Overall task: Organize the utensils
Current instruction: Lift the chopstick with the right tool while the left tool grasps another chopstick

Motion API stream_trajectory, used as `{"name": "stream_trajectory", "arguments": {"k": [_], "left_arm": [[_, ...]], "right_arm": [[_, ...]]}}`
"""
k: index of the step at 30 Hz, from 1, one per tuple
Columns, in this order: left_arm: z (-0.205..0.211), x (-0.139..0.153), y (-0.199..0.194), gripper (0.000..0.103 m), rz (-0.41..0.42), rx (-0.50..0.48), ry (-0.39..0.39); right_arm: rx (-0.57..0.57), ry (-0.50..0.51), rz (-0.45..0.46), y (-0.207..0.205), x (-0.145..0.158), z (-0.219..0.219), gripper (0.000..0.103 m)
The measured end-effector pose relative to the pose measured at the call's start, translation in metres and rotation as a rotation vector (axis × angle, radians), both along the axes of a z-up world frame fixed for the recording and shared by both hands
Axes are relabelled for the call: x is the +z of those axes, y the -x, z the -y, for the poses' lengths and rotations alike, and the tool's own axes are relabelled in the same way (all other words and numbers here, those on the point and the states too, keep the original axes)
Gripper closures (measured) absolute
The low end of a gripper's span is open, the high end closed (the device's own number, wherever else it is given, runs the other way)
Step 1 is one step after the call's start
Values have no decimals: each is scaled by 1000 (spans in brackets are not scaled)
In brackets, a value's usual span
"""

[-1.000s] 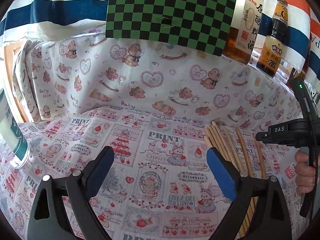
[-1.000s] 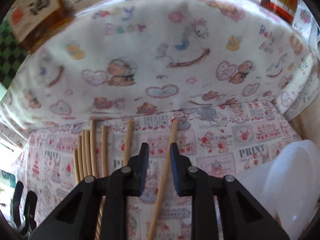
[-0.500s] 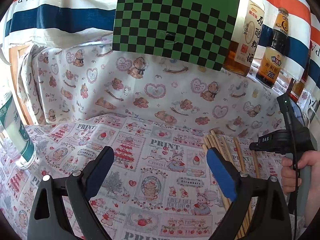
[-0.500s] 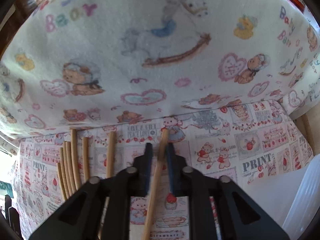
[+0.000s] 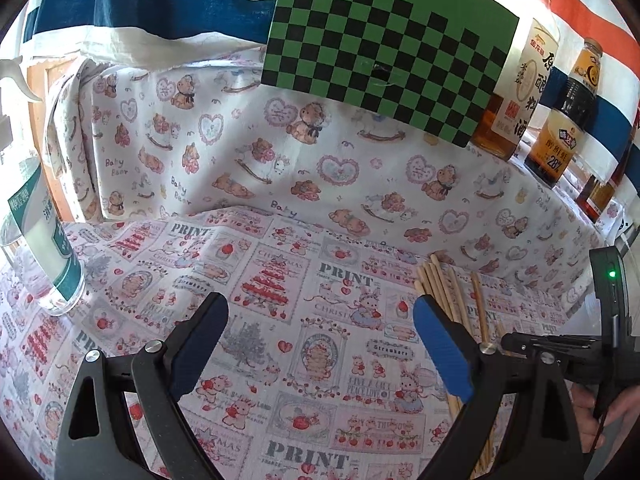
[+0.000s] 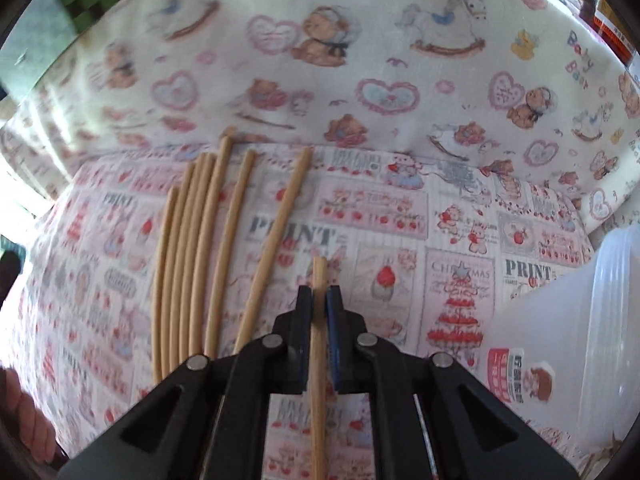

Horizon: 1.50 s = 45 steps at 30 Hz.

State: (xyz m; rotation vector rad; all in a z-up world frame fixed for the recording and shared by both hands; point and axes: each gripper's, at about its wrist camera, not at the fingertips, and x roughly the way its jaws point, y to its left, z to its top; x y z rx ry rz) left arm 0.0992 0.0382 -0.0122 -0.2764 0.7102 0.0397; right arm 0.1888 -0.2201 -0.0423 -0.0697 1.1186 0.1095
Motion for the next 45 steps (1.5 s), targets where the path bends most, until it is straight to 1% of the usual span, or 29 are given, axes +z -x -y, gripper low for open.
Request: {"name": "stream_trajectory", "arguments": {"k": [1, 2, 3, 4, 5, 6, 7, 9, 10, 12, 13, 15, 16, 18, 19, 21, 22, 24, 25, 27, 28, 29, 30, 33, 35, 40, 42, 45], "left_arm": [[1, -1, -1, 10, 5, 2, -15], [4, -2, -1, 10, 9, 11, -52], [6, -5, -2, 10, 4, 25, -93], [7, -7, -3, 10, -6, 34, -122], [8, -10, -5, 10, -20, 35, -129], [8, -12, -6, 10, -33, 28, -122], [8, -13, -6, 10, -42, 20, -114], [9, -11, -4, 10, -35, 17, -124], [11, -10, -3, 10, -30, 18, -135], [13, -10, -3, 10, -32, 7, -141], [14, -10, -3, 11, -53, 4, -140], [17, -7, -4, 16, -120, 0, -156], [21, -2, -4, 16, -121, -6, -179], [30, 11, -7, 16, -105, 17, -226], [35, 17, -11, 18, -104, 20, -228], [45, 24, -23, 27, -121, -33, -204], [52, 25, -30, 30, -140, -70, -194], [66, 23, -43, 47, -182, -126, -179], [72, 20, -49, 51, -205, -139, -176], [82, 10, -63, 67, -254, -156, -163], [86, 5, -70, 70, -280, -162, -152], [89, -1, -76, 76, -303, -167, -139], [93, -6, -81, 79, -323, -170, -132], [103, -20, -95, 81, -360, -175, -143], [105, -26, -101, 82, -368, -171, -138], [103, -43, -119, 87, -407, -148, -80], [103, -46, -123, 89, -401, -152, -63], [107, -47, -125, 89, -393, -152, -79]], "right_arm": [[-3, 17, 22, 1, 2, -2, 72], [-5, 23, 34, 1, 3, -3, 68], [-8, 13, 27, -1, 3, -4, 68], [-15, -4, 15, -4, 2, -3, 69], [-26, -19, -6, -9, 0, -1, 71], [-33, -25, -27, -12, -3, 1, 72], [-33, -22, -27, -17, -3, 2, 74], [-4, 10, -13, -21, 0, -3, 86], [3, 5, -2, -16, -2, -3, 96], [3, -9, 13, -10, -7, -2, 96], [2, -13, 26, -9, -5, -2, 96], [-9, -15, 81, 0, 4, -3, 96], [-2, -3, 125, 12, 11, -4, 96], [32, 13, 260, 33, 42, -13, 96], [38, 14, 317, 43, 56, -15, 97], [41, -8, 419, 62, 87, -16, 97], [37, -23, 456, 66, 98, -14, 97], [19, -66, 546, 80, 125, -8, 97], [10, -76, 588, 85, 134, -3, 97], [-11, -80, 689, 104, 151, 2, 97], [-18, -83, 723, 109, 158, 5, 97], [-26, -86, 754, 115, 162, 9, 97], [-32, -91, 774, 120, 164, 11, 97], [-30, -102, 816, 132, 186, 21, 97], [-49, -97, 837, 134, 193, 27, 97], [-65, -131, 829, 131, 198, 43, 97], [-73, -132, 823, 129, 194, 47, 97], [-77, -159, 808, 127, 194, 53, 97]]}}
